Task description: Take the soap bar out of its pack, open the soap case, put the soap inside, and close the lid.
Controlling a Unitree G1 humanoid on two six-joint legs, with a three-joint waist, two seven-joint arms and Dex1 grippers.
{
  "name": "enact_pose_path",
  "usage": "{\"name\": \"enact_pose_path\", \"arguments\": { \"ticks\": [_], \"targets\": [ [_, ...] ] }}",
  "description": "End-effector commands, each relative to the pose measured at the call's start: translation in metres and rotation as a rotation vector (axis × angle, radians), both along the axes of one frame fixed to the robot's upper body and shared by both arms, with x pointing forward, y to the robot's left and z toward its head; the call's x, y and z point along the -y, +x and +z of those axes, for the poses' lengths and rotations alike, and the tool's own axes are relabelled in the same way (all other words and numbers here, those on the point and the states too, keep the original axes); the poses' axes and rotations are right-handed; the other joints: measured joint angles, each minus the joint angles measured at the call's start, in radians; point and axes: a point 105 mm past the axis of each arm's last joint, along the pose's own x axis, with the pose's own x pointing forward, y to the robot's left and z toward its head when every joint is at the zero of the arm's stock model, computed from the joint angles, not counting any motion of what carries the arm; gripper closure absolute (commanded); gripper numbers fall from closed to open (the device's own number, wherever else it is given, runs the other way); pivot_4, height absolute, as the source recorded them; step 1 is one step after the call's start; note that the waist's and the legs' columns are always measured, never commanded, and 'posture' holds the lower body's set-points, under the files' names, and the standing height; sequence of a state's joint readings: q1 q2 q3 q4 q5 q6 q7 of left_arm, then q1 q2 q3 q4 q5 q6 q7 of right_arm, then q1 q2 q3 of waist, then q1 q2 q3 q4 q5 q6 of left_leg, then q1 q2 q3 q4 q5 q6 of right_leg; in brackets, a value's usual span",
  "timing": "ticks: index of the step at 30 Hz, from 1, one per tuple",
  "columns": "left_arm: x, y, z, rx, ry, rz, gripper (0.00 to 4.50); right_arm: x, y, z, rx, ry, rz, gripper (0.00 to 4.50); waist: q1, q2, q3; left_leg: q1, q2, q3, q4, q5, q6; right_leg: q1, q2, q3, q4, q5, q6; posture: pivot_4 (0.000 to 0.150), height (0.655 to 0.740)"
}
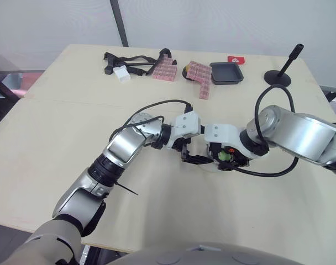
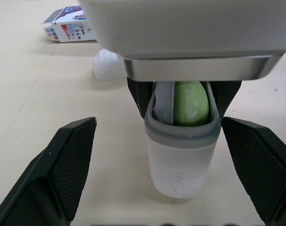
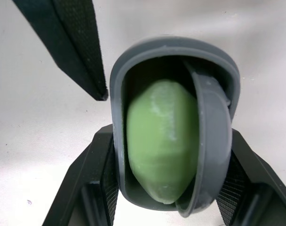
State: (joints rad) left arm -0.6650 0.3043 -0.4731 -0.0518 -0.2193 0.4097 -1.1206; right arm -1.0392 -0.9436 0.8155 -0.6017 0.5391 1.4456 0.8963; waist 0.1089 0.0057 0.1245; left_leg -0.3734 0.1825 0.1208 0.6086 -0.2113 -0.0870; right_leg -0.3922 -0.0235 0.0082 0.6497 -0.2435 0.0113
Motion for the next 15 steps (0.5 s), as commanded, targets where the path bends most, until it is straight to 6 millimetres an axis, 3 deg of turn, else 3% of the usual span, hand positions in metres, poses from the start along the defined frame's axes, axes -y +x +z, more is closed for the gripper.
{"name": "enact_pose_path", "arguments": {
  "ticks": [1,15],
  "targets": [
    [0.0,-0.004,0.003,0.012,-0.014,-0.019,0.0,0.0,0.005,0.002,0.043,-0.016,-0.002,2.42,0.0,0.0,0.0,0.0,0.0,0.0,0.0,0.0,0.0,0.0,0.0,0.0,0.0,0.0,0.0,0.15,0.74],
    [-0.002,-0.007,-0.007,-0.013,0.004,-0.03,0.0,0.0,0.007,-0.004,0.04,-0.021,0.0,2.42,-0.006,0.0,0.0,0.004,0.0,0.001,0.001,0.0,0.0,0.002,0.0,0.002,0.0,0.0,0.0,0.15,0.74]
  ]
}}
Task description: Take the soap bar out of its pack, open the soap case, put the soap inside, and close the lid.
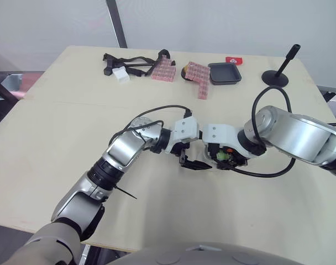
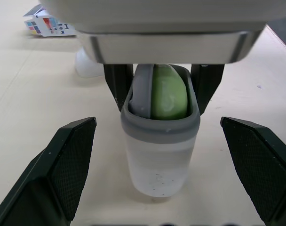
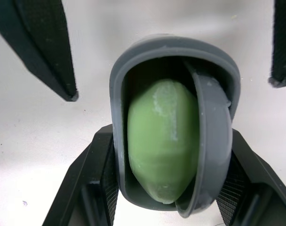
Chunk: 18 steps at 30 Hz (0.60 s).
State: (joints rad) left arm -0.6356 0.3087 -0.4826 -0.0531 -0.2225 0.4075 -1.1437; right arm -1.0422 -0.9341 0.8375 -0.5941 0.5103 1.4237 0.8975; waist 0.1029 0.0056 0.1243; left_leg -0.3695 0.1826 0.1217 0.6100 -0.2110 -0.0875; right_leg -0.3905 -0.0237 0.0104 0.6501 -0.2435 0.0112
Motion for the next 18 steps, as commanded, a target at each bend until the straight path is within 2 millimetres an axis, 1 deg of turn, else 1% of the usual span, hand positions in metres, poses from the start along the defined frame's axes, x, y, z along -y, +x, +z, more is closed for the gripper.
{"name": "enact_pose_path", "arguments": {
  "ticks": [1,18],
  "targets": [
    [-0.0002,-0.0014,0.0018,0.023,-0.008,-0.008,0.0,0.0025,0.0046,-0.0021,0.023,-0.015,-0.015,2.42,0.0,0.0,0.0,0.0,0.0,0.0,0.0,0.0,0.0,0.0,0.0,0.0,0.0,0.0,0.0,0.15,0.74],
    [0.0043,0.0018,-0.0054,0.007,-0.011,0.011,0.0,0.0016,0.0073,-0.0023,0.027,-0.001,-0.021,2.42,-0.007,0.0,0.0,0.002,0.0,0.0,0.0,0.0,0.0,0.001,0.0,0.001,0.0,0.0,0.0,0.15,0.74]
  ]
}}
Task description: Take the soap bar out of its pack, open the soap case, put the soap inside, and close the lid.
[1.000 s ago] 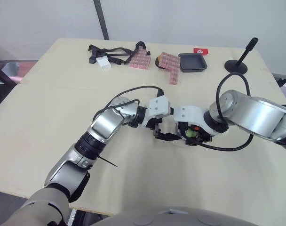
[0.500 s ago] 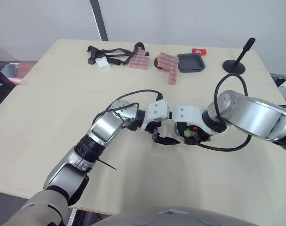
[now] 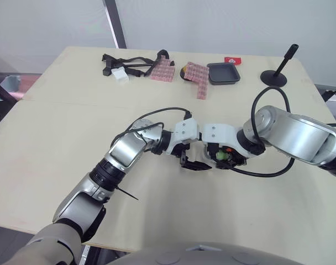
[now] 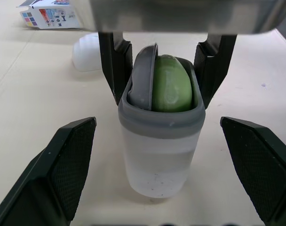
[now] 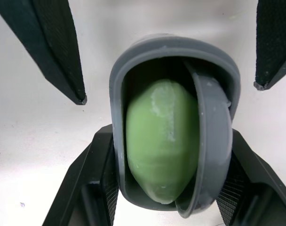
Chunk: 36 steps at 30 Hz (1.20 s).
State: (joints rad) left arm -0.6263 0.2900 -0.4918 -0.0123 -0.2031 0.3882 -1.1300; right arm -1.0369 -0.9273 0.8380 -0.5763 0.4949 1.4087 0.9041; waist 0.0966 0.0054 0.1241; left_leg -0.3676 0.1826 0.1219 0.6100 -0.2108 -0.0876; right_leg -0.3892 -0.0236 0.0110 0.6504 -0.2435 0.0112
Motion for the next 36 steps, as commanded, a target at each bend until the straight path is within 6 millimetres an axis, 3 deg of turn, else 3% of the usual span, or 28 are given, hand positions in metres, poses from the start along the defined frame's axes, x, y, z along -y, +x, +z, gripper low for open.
{"name": "enact_pose_path", "arguments": {
  "ticks": [1,10,17,19,36],
  "targets": [
    [0.0022,-0.001,0.0032,0.023,-0.018,-0.009,0.0,0.0022,0.0046,-0.0012,0.025,-0.008,-0.02,2.42,-0.001,0.0,0.0,0.0,0.0,0.0,0.0,0.0,0.0,0.0,0.0,0.0,0.0,0.0,0.0,0.15,0.74],
    [0.0035,-0.0019,0.0018,0.02,-0.022,-0.009,0.0,0.0015,0.0042,-0.0006,0.024,0.0,-0.022,2.42,-0.005,0.0,0.0,0.001,0.0,0.0,0.0,0.0,0.0,0.001,0.0,0.0,0.0,0.0,0.0,0.15,0.74],
    [0.0048,-0.0014,-0.0019,0.014,-0.021,-0.008,2.19,0.0019,0.0044,0.0,0.025,0.001,-0.025,2.42,-0.005,0.0,0.0,0.001,0.0,0.0,0.0,0.0,0.0,0.001,0.0,0.0,0.0,0.0,0.0,0.15,0.74],
    [0.005,-0.0013,-0.0021,0.014,-0.024,-0.008,2.63,0.002,0.0046,0.0002,0.026,0.001,-0.026,2.42,-0.005,0.0,0.0,0.001,0.0,0.0,0.0,0.0,0.0,0.001,0.0,0.0,0.0,0.0,0.0,0.15,0.74],
    [0.0071,-0.0025,-0.0027,0.016,-0.039,-0.025,2.63,0.0004,0.0053,0.0007,0.037,0.011,-0.015,2.42,-0.005,0.0,0.0,0.002,0.0,0.0,0.0,0.0,0.0,0.002,0.0,0.0,-0.001,0.0,0.0,0.15,0.74]
  ]
}}
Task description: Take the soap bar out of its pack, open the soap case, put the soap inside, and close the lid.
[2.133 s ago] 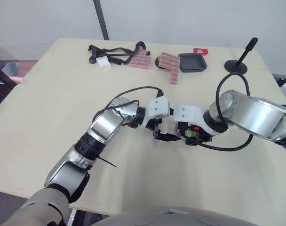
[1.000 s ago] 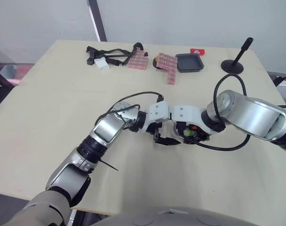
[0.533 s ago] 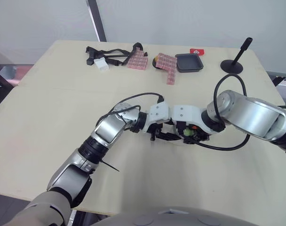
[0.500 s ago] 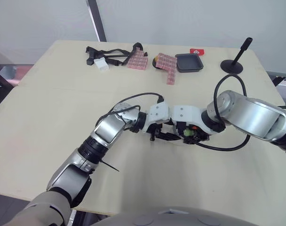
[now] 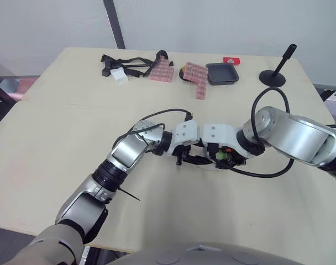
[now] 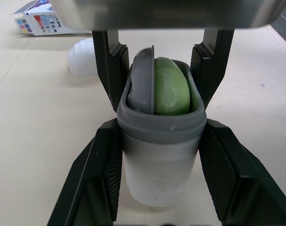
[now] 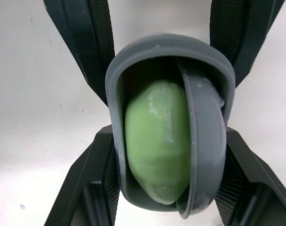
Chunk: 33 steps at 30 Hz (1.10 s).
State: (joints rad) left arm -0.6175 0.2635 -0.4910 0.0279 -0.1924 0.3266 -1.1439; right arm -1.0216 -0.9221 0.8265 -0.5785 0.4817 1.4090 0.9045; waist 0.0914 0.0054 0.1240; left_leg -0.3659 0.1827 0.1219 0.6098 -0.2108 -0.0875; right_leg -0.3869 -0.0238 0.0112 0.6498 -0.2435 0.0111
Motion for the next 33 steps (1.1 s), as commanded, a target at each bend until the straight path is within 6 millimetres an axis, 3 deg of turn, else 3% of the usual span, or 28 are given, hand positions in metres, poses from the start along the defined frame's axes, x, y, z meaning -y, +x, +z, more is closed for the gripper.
{"name": "enact_pose_path", "arguments": {
  "ticks": [1,5,7,12,19,28,33],
  "targets": [
    [0.003,-0.001,0.0,0.008,-0.014,-0.002,2.63,0.001,0.005,0.002,0.033,0.004,-0.011,2.42,0.0,0.0,0.0,0.0,0.0,0.0,0.0,0.0,0.0,0.0,0.0,0.0,0.0,0.0,0.0,0.15,0.74],
    [0.003,0.0,-0.002,0.015,-0.015,0.0,2.63,-0.001,0.004,0.002,0.024,0.016,-0.012,2.42,0.0,0.0,0.0,0.0,0.0,0.0,0.0,0.0,0.0,0.0,0.0,0.0,0.0,0.0,0.0,0.15,0.74],
    [0.003,0.0,-0.002,0.02,-0.016,0.001,2.63,-0.003,0.006,0.003,0.034,0.028,-0.012,1.45,0.0,0.0,0.0,0.0,0.0,0.0,0.0,0.0,0.0,0.001,0.0,0.0,0.0,0.0,0.0,0.15,0.74],
    [0.0,0.001,-0.005,0.031,-0.019,0.004,2.63,-0.001,0.009,0.004,0.044,0.039,-0.022,0.01,0.006,0.0,0.0,0.0,0.0,0.0,0.0,0.0,0.0,0.0,0.0,0.0,0.0,0.0,0.0,0.15,0.74],
    [-0.011,0.008,-0.006,0.058,-0.038,0.022,2.63,0.009,0.012,0.003,0.053,0.062,-0.052,0.01,0.014,0.0,0.0,-0.001,0.0,0.0,-0.001,0.0,0.0,0.0,0.0,0.0,0.0,0.0,0.0,0.15,0.74],
    [-0.036,0.019,-0.005,0.098,-0.126,0.066,2.63,0.024,0.002,0.006,0.029,0.265,-0.082,0.01,0.012,0.0,0.0,-0.001,0.0,0.001,-0.001,0.0,0.0,-0.001,0.0,0.001,-0.003,0.0,0.0,0.15,0.74],
    [-0.048,0.018,-0.003,0.072,-0.191,0.082,2.63,0.028,-0.001,0.008,0.115,0.544,-0.053,0.01,0.017,0.0,0.0,-0.002,0.002,0.001,-0.001,-0.001,0.001,-0.002,-0.001,0.001,-0.003,0.0,0.0,0.15,0.74]
  ]
}}
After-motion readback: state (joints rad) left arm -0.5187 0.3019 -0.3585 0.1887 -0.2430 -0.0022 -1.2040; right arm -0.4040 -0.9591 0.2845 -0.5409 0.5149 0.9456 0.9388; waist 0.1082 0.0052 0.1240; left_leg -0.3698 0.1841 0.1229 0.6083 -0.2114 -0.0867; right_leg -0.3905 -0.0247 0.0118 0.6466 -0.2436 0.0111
